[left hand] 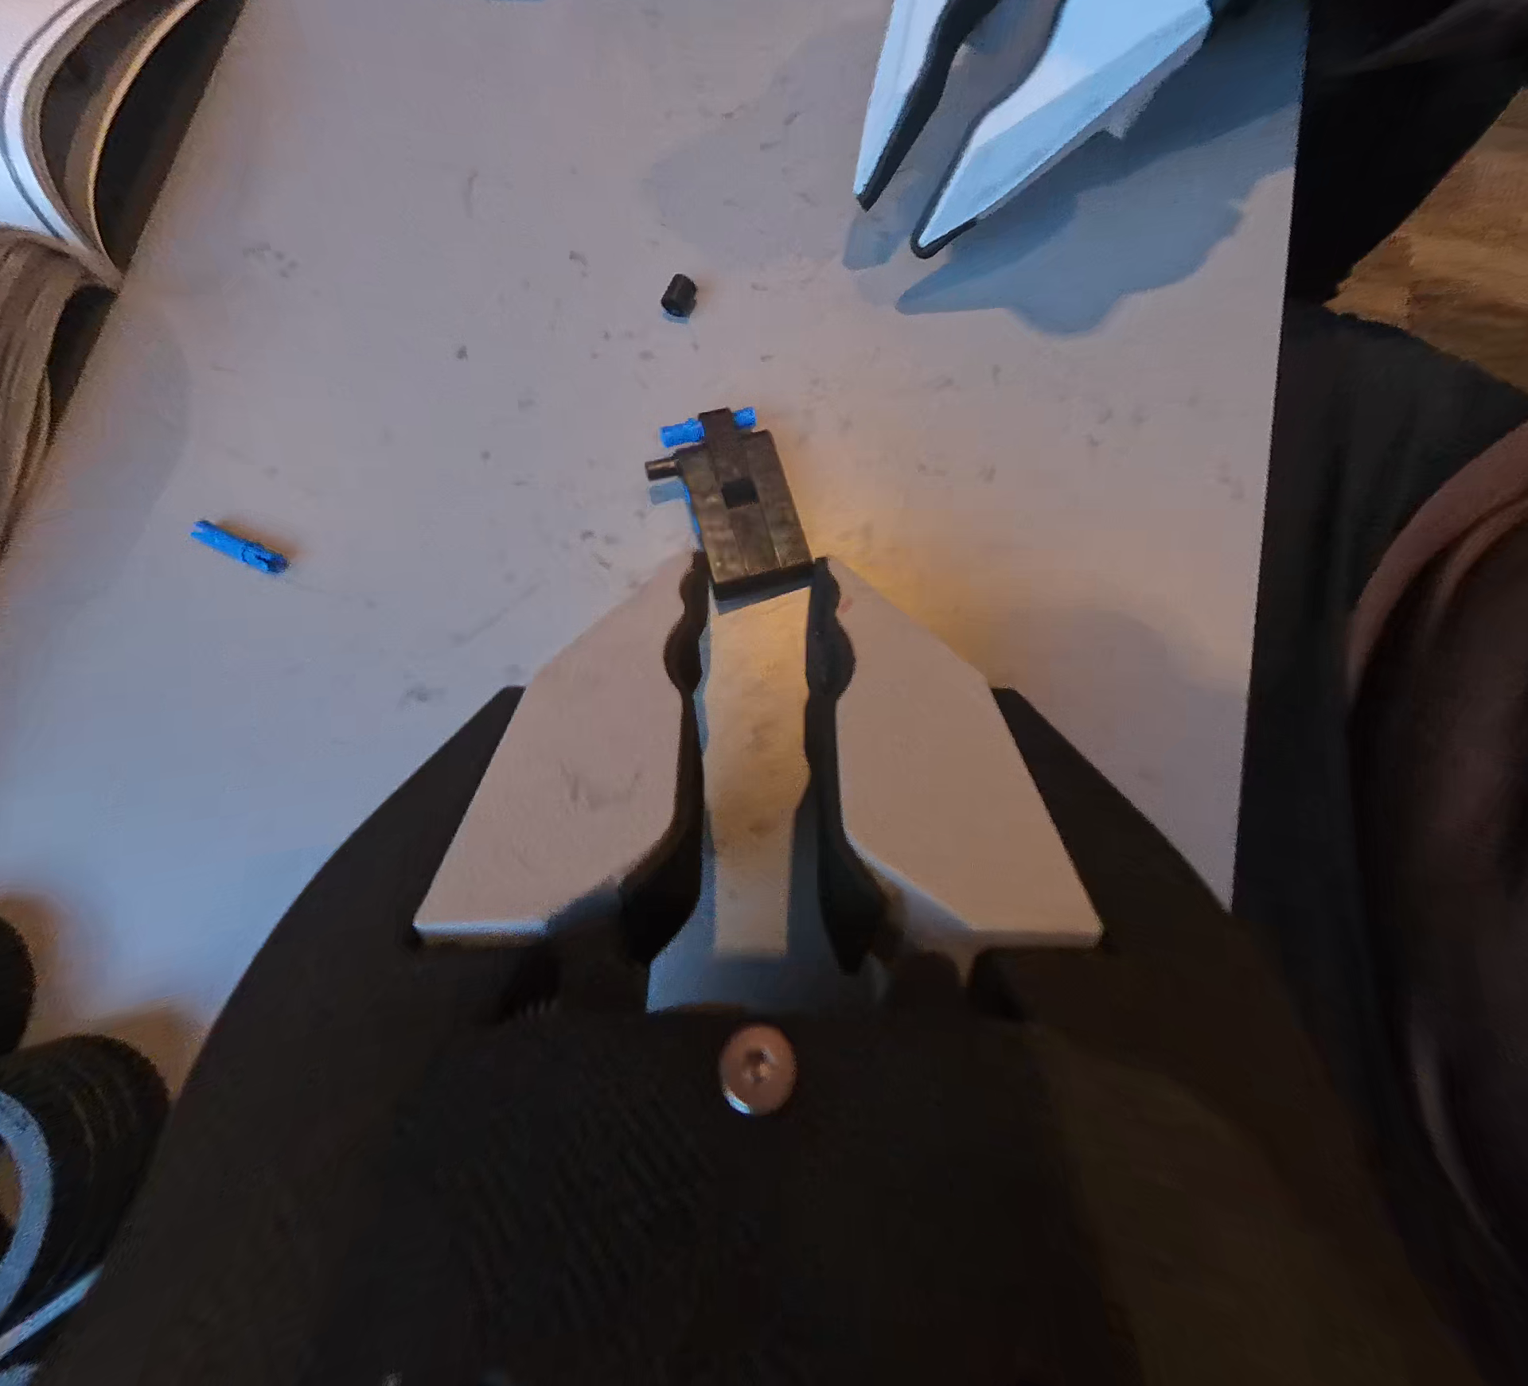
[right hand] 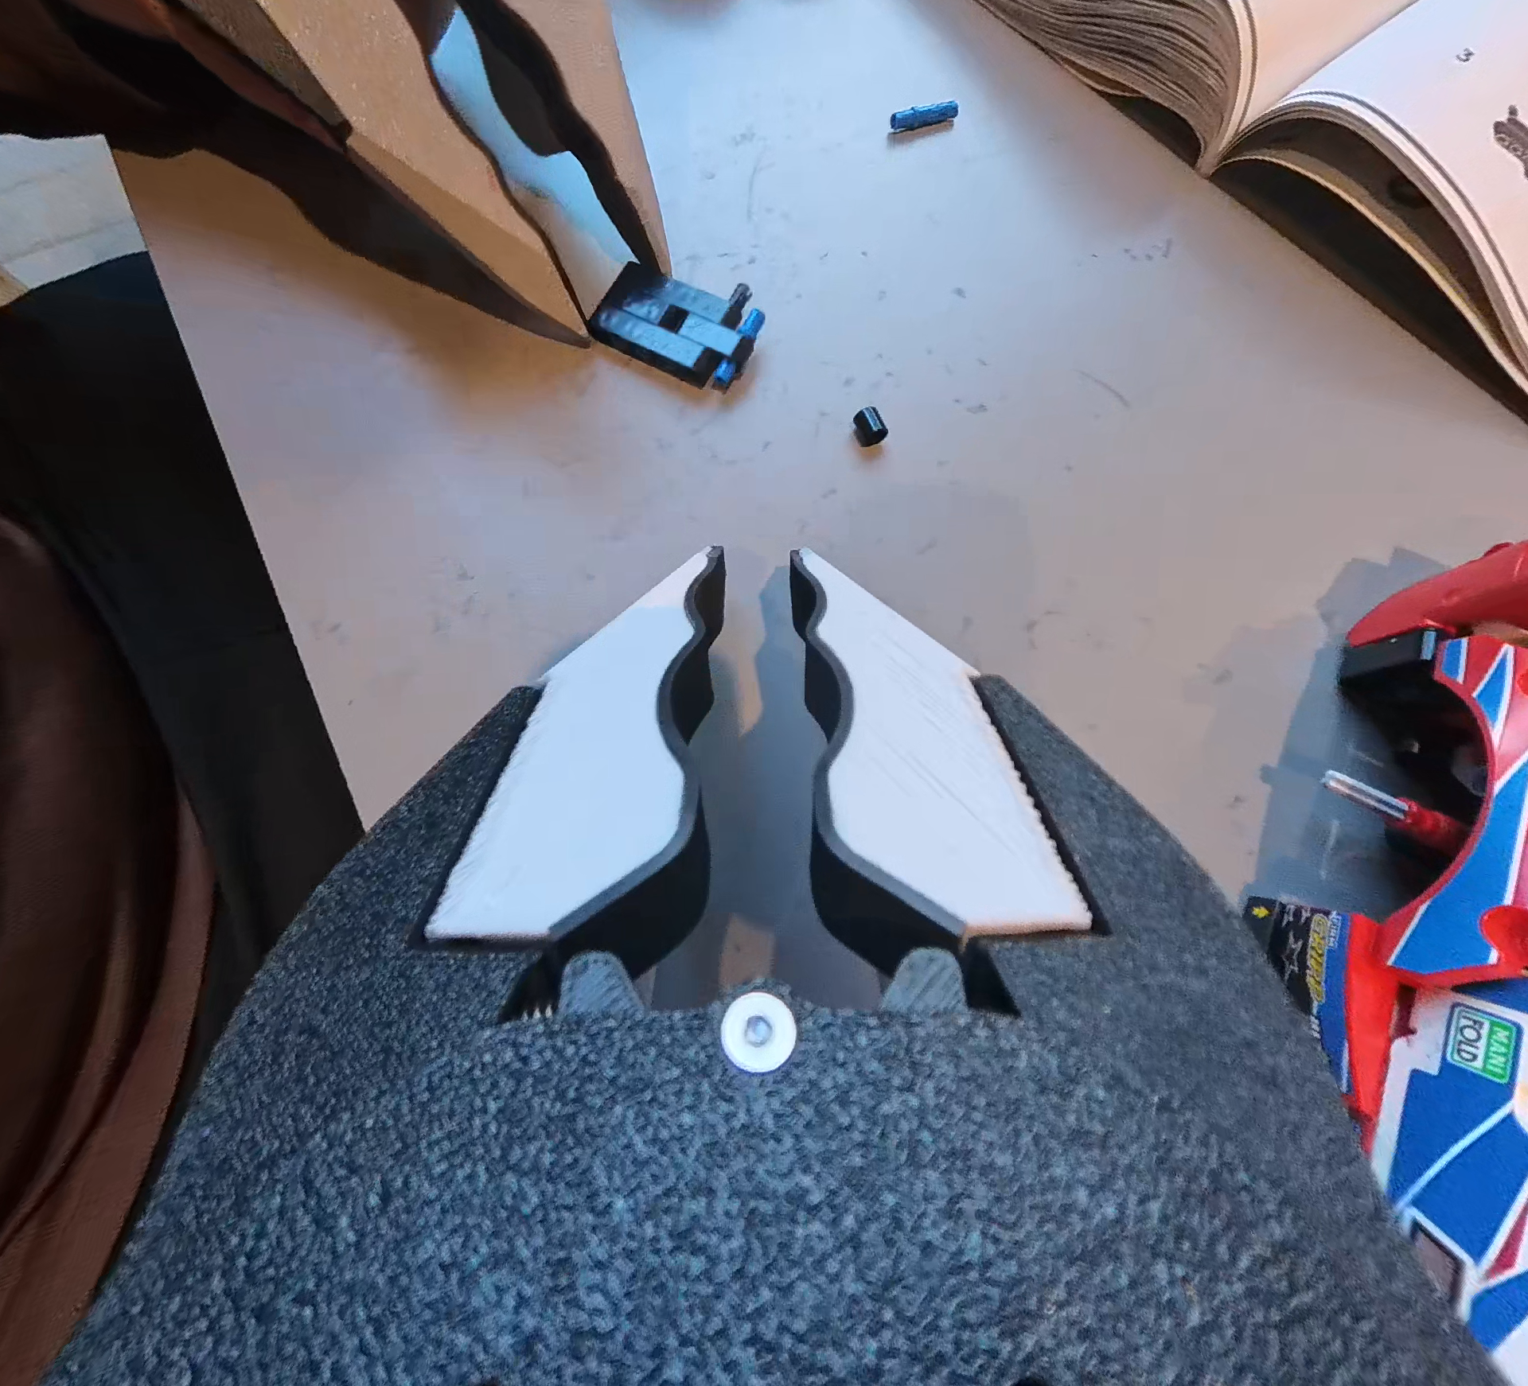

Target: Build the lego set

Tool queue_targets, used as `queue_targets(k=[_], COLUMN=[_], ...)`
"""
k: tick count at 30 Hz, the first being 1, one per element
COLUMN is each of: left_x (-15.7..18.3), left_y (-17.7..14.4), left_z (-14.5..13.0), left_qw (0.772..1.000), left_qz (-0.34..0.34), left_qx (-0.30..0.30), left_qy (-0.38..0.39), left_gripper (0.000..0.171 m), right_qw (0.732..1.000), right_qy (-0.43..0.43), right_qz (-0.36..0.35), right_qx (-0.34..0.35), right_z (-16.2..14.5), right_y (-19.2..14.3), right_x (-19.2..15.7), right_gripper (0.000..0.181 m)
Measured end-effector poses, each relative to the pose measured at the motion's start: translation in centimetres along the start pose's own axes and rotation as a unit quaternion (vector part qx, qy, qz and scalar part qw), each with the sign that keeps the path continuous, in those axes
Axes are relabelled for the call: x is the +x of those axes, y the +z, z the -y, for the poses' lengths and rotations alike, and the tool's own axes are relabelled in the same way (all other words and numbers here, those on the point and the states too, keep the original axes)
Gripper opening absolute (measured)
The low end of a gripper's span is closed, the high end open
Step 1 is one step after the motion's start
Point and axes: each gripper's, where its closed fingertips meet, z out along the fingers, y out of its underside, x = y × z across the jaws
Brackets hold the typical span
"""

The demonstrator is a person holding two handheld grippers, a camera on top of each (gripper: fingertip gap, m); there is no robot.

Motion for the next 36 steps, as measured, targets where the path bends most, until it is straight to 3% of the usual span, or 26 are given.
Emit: queue_targets(k=[6,15,22,27,36], left_x=[0.7,2.5,3.3,3.5,4.2], left_y=[0.0,-1.1,-1.6,-2.2,-2.0], left_z=[1.0,3.6,4.8,5.4,5.4], left_qw=[0.994,0.969,0.954,0.948,0.939], left_qz=[0.042,0.079,0.101,0.103,0.107], left_qx=[0.024,0.12,0.16,0.186,0.189], left_qy=[0.095,0.203,0.233,0.236,0.266], left_gripper=[0.022,0.022,0.022,0.022,0.023], right_qw=[0.998,0.99,0.968,0.957,0.955], right_qy=[0.042,0.082,0.159,0.203,0.167], right_qz=[0.045,0.112,0.174,0.17,0.201], right_qx=[0.008,0.032,0.088,0.115,0.14], right_z=[0.5,2.3,4.1,4.5,5.5], right_y=[0.2,0.8,-0.1,-0.5,-1.1], right_x=[-1.1,-4.1,-4.2,-2.9,-4.6], right_gripper=[0.018,0.024,0.026,0.034,0.01])
